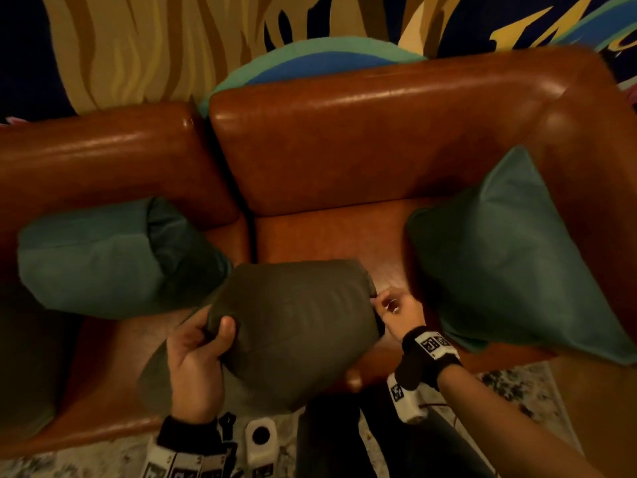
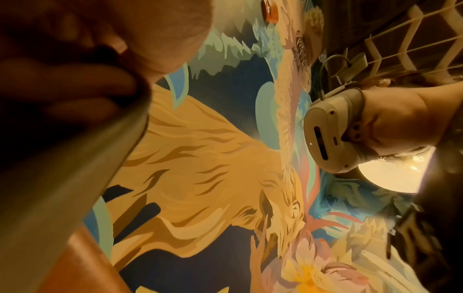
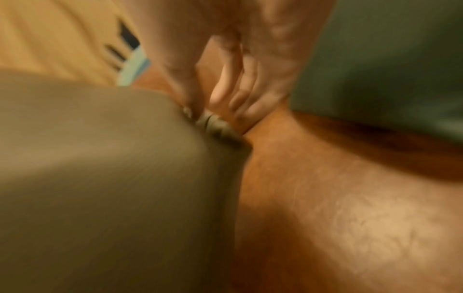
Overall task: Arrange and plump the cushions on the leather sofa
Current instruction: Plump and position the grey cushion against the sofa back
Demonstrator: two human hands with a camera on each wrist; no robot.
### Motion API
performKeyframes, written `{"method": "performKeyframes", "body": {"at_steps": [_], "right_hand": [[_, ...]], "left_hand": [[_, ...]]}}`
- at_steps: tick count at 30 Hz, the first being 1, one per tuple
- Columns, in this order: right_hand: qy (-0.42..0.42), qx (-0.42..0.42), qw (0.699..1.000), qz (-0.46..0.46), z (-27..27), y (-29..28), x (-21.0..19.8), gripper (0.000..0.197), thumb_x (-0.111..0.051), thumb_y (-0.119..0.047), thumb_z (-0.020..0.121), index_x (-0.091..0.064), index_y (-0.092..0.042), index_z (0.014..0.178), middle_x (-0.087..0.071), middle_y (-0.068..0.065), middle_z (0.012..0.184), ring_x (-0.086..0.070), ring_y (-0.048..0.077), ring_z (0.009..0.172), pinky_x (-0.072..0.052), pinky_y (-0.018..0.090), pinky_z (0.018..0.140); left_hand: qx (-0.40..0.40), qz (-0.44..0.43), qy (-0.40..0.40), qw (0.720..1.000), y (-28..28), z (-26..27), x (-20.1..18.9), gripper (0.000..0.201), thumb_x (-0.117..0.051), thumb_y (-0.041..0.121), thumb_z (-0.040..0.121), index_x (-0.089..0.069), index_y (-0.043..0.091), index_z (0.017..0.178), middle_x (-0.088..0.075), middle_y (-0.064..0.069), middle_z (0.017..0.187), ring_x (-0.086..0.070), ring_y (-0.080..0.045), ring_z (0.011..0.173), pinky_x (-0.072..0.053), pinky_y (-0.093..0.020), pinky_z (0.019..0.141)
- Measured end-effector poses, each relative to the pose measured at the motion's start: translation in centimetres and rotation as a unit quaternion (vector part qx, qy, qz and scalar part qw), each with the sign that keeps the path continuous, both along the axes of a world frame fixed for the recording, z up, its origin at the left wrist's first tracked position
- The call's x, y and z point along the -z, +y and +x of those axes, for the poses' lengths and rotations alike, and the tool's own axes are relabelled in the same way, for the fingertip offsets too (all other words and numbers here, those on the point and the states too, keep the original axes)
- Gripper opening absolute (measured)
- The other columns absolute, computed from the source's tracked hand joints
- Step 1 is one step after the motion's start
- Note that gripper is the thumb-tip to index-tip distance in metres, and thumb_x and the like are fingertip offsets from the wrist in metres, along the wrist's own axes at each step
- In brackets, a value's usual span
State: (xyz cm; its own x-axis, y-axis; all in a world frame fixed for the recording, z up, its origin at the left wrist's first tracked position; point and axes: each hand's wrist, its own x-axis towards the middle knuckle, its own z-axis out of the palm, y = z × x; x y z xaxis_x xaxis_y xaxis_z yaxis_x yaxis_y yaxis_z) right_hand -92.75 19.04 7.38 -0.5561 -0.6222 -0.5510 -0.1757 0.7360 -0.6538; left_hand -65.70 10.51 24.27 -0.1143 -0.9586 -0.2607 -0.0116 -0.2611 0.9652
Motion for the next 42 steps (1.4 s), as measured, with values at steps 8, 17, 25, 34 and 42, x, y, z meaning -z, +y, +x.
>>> {"method": "performKeyframes", "body": {"at_steps": [8, 17, 25, 34, 42], "right_hand": [[-0.17, 0.02, 0.985, -0.007, -2.0, -2.3, -0.8, 0.022, -0.051, -0.021, 0.098, -0.064, -0.011, 0.112, -0.066, 0.01, 0.109, -0.061, 0.029, 0.109, -0.047, 0.038, 0.096], [-0.279, 0.059, 0.945, 0.158, -2.0, -2.2, 5.8, 0.023, -0.044, -0.019, 0.088, -0.06, -0.008, 0.076, -0.058, 0.013, 0.081, -0.052, 0.03, 0.079, -0.043, 0.039, 0.079], [-0.286, 0.134, 0.941, 0.117, -1.5, -3.2, 1.2, 0.033, -0.039, -0.011, 0.096, -0.053, -0.005, 0.067, -0.055, 0.01, 0.053, -0.046, 0.026, 0.057, -0.037, 0.032, 0.056], [-0.386, 0.097, 0.915, 0.065, -6.8, -2.0, -5.0, 0.015, -0.062, -0.013, 0.084, -0.064, 0.0, 0.091, -0.073, 0.012, 0.074, -0.07, 0.025, 0.066, -0.056, 0.032, 0.059], [-0.193, 0.147, 0.97, 0.001, -14.1, 0.9, -7.1, 0.056, -0.066, 0.001, 0.085, -0.023, -0.022, 0.057, -0.018, -0.009, 0.04, -0.018, 0.005, 0.028, -0.014, 0.015, 0.036]], "left_hand": [[0.099, 0.093, 0.123, 0.983, 1.4, -1.2, 0.8, 0.089, -0.087, 0.049, 0.054, -0.036, -0.024, 0.063, -0.044, -0.02, 0.06, -0.04, -0.021, 0.049, -0.035, -0.021, 0.047], [0.124, 0.133, 0.163, 0.97, 1.3, -3.2, -0.1, 0.083, -0.086, 0.043, 0.059, -0.038, -0.025, 0.064, -0.045, -0.027, 0.072, -0.037, -0.032, 0.061, -0.026, -0.03, 0.051], [0.156, 0.124, 0.185, 0.962, 1.6, -4.9, 0.7, 0.033, -0.082, 0.033, 0.061, -0.066, 0.004, 0.06, -0.06, -0.002, 0.052, -0.053, -0.008, 0.047, -0.041, -0.017, 0.048], [0.006, 0.075, 0.133, 0.988, -2.7, -1.6, -0.6, 0.017, -0.058, 0.011, 0.078, -0.073, 0.006, 0.074, -0.072, -0.006, 0.067, -0.067, -0.018, 0.06, -0.054, -0.021, 0.058], [-0.106, 0.094, 0.104, 0.984, -4.6, -0.2, 0.7, 0.027, -0.051, 0.012, 0.093, -0.074, 0.014, 0.077, -0.075, 0.0, 0.076, -0.072, -0.014, 0.073, -0.058, -0.022, 0.065]]}}
